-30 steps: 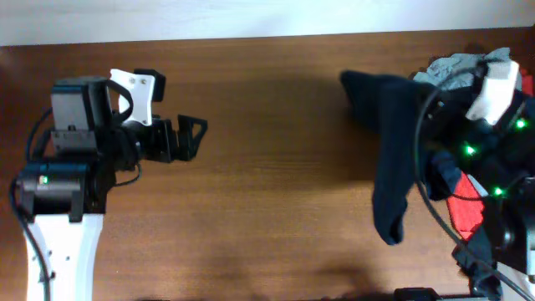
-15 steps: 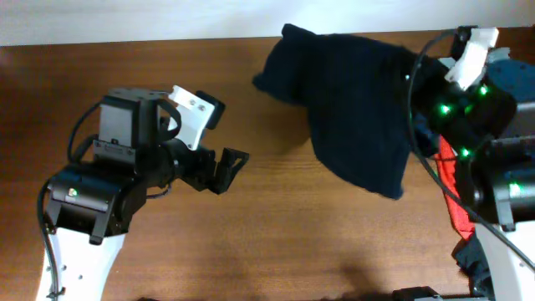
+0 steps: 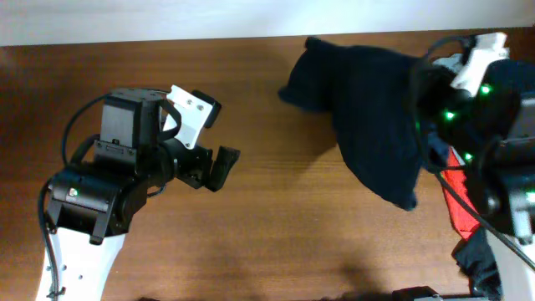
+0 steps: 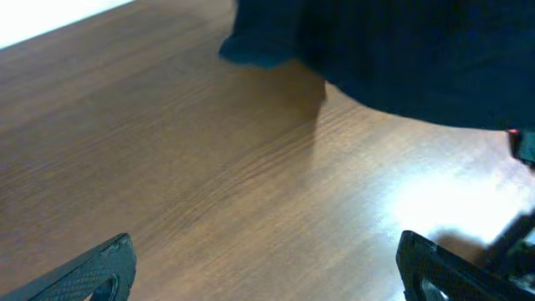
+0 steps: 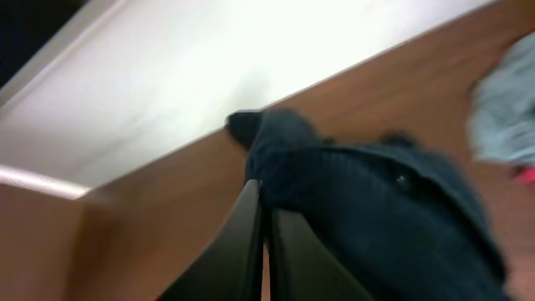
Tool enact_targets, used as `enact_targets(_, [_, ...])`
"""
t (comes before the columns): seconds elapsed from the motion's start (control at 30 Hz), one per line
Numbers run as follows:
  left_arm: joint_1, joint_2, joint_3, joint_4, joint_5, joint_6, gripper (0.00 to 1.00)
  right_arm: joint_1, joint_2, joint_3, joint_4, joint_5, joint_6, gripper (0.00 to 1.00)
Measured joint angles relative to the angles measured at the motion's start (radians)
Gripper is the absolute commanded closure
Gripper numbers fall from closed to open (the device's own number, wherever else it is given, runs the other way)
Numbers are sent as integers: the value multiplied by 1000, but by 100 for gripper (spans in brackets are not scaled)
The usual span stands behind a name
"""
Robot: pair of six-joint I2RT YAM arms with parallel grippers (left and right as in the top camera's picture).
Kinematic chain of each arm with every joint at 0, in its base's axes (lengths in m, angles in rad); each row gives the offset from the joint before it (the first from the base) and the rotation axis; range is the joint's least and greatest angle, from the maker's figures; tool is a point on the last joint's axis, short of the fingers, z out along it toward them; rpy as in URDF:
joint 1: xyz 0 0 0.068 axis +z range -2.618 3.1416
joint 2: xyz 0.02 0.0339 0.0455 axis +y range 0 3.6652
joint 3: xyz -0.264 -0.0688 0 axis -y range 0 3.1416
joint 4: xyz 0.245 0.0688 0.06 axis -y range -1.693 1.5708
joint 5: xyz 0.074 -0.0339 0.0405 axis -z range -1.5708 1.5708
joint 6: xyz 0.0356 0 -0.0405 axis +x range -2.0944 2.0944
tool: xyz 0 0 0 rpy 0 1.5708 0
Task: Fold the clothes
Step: 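Lift the navy shorts with the right gripper and pull them leftward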
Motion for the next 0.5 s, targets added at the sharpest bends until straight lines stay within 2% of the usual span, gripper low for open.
enact_targets(0.2, [0,0,0,16,-122,-33,1,1,-16,193,-96,186,-110,96])
enact_targets(0.5, [0,-1,0,41,-274,-103,1,1,-2,242,-217,226,-158,96])
